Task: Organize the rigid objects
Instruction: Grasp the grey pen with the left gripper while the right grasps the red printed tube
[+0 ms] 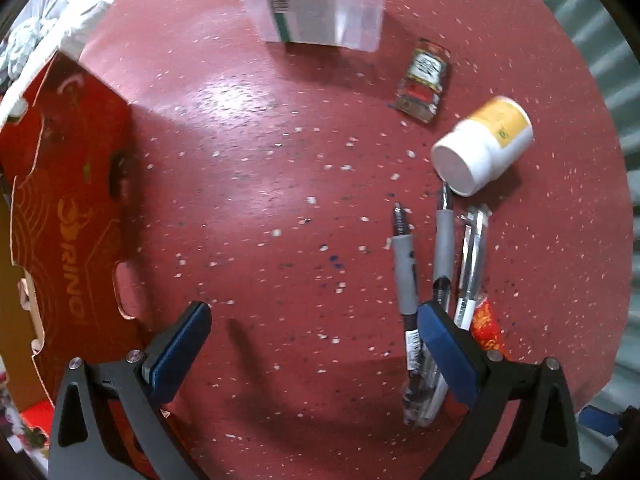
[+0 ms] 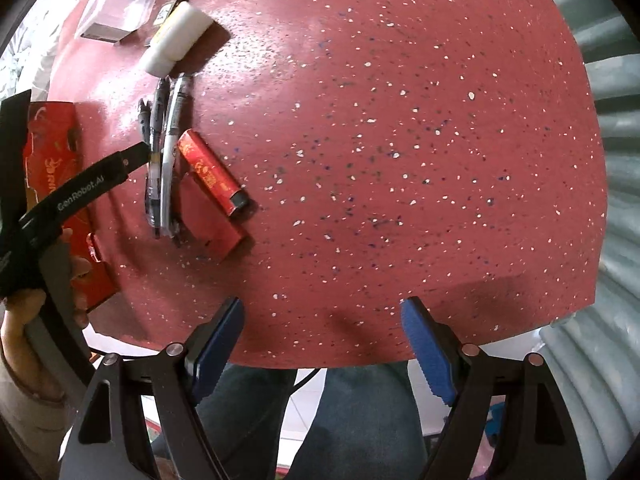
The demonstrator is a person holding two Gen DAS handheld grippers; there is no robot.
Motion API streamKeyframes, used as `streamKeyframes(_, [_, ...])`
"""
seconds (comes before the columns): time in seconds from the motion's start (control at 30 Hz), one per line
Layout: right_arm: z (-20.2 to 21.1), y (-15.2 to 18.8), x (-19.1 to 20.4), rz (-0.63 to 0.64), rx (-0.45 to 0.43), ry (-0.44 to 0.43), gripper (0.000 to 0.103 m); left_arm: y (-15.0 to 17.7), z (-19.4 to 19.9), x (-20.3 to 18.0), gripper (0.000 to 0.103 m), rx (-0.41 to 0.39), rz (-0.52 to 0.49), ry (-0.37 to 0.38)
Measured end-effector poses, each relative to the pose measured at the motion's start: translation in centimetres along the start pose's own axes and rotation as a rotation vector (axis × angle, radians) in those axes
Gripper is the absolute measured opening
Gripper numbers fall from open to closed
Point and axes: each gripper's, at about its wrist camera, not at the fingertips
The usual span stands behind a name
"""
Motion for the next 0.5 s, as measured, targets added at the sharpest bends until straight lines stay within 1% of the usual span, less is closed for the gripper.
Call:
streamKeyframes(0.1, [0.1,-0.3,-0.2,0.001,0.003,-0.004,0.082,0.2,-0.6,-0.9,0.103,0.014,-0.015,-0.016])
streamKeyframes(0.17, [0.2,-0.5,-0.2,0.004,0.002,-0.005,0.082,0.4,-0.7,-0.5,0.103,0.000,0.000,-0.007])
streamKeyframes(0.23, [0.3,-0.6,-0.1,0.016,-0.003,0.001,0.082,0.3,-0.7,0.4,0.103,-0.015,-0.008,-0.024])
streamKeyframes(0.3, [-0.7,-0.6,1.0,0.035,-0.006,0.009,0.082,0.1,-0.6,1.7,0.103,-0.041,0.001,-0.068])
streamKeyframes(0.37, [-1.0,-0.9,1.6,0.061,-0.009,0.018,0.082,-0.3,-0.9,3.0,0.103,-0.032,0.025,-0.065])
streamKeyframes(0.5, [-2.3,-2.3,3.8,0.143,-0.022,0.061,0.082,-0.4,-0.7,2.4,0.103,-0.033,0.013,-0.073])
Point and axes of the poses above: each gripper's, at about its wrist camera, not at the fingertips, and z roughly against the way its jaws point, x to its left, y to its underside, and after that the axes turned 13 degrees about -y, right-handed
